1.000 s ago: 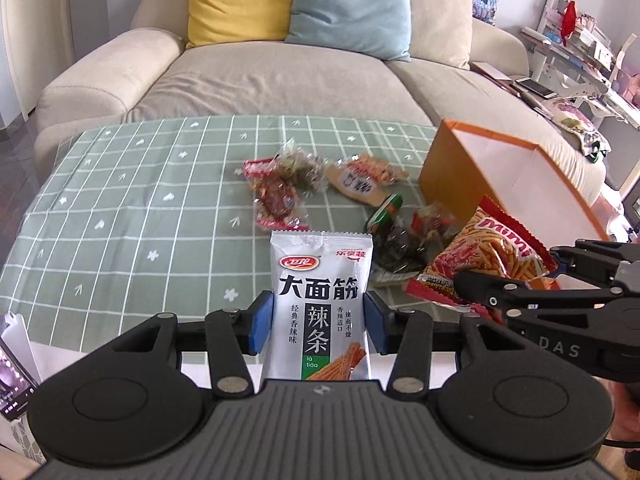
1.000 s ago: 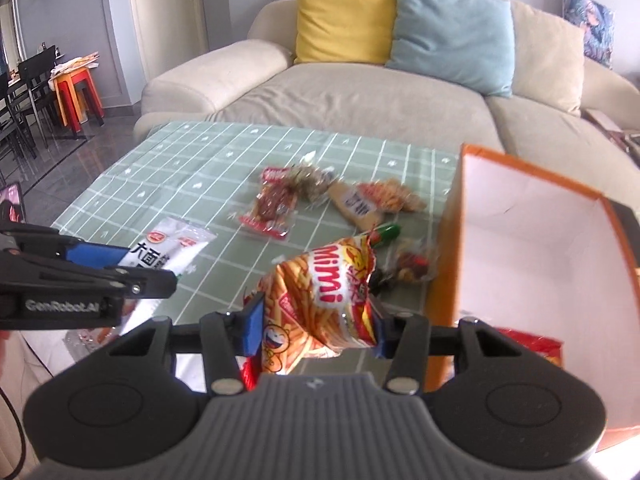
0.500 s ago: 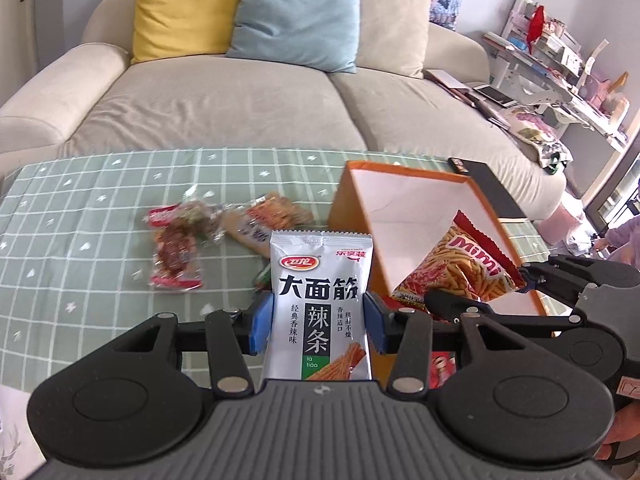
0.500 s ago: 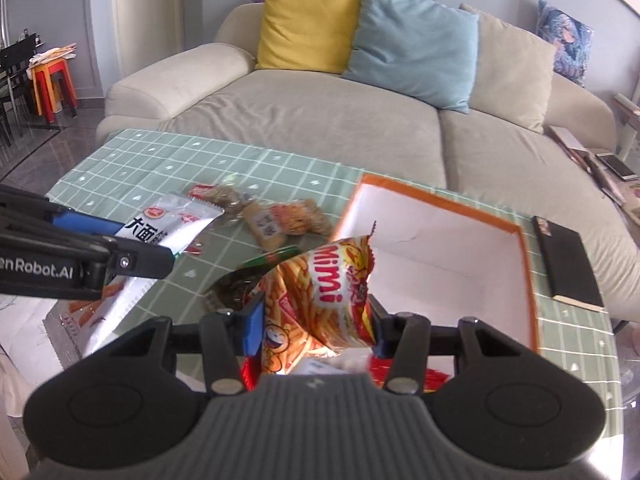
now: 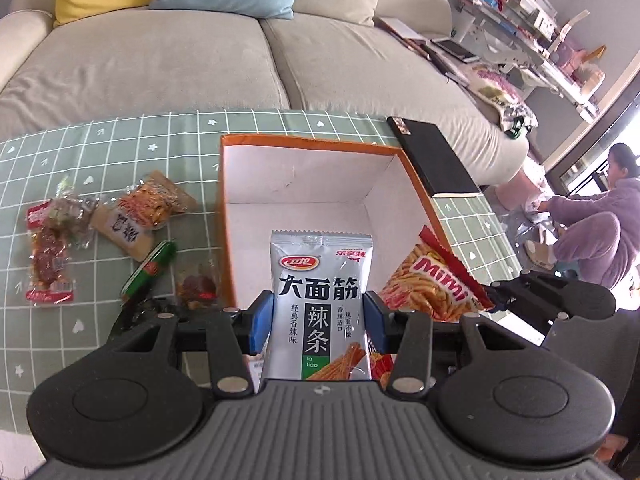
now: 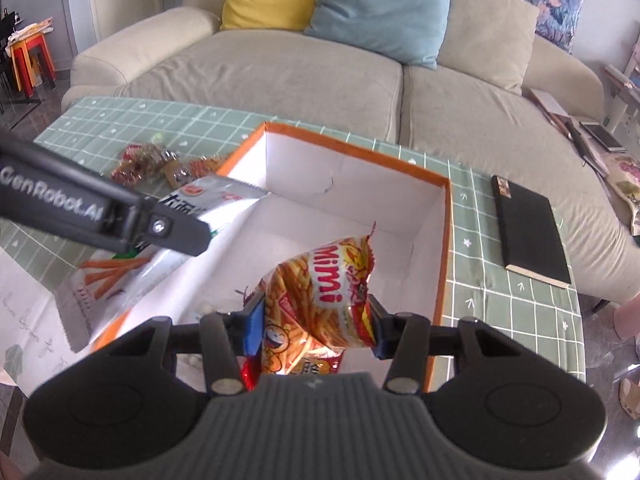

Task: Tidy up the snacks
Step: 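Lower the spicy-strip packet into the box with the left tool while the right tool lowers the fries bag in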

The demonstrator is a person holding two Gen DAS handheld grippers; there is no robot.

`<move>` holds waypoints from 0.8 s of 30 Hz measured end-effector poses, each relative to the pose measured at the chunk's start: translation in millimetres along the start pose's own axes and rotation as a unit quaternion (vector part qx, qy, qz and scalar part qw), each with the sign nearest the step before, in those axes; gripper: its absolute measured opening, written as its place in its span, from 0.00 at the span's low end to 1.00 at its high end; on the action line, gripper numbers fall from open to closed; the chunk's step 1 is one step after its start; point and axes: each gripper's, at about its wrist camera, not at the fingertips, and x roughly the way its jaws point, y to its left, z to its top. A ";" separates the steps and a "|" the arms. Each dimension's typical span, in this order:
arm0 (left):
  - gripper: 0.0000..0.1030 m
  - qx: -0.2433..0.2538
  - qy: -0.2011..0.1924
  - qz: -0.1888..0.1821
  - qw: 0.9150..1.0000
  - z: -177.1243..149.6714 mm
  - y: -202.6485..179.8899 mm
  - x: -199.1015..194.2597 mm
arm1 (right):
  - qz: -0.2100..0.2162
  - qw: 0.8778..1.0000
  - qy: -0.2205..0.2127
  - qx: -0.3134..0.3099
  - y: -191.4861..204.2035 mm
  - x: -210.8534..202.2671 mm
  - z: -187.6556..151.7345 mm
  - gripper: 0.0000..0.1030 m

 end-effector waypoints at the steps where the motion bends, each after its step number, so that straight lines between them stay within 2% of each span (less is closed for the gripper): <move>1: 0.53 0.003 0.006 0.007 1.000 2.6 -2.3 7.2 | 0.003 1.000 0.003 -0.003 -2.8 5.4 -0.3 0.46; 11: 0.53 0.026 0.055 0.079 0.995 14.6 -11.0 64.8 | 0.016 0.999 0.030 -0.035 -8.7 53.7 0.9 0.46; 19: 0.53 0.045 0.096 0.121 0.987 20.4 -14.2 94.8 | 0.029 0.997 0.044 -0.055 -15.4 74.8 4.1 0.46; 24: 0.53 0.062 0.102 0.141 0.983 19.2 -19.9 100.2 | 0.030 0.996 0.051 -0.074 -11.2 85.3 6.3 0.46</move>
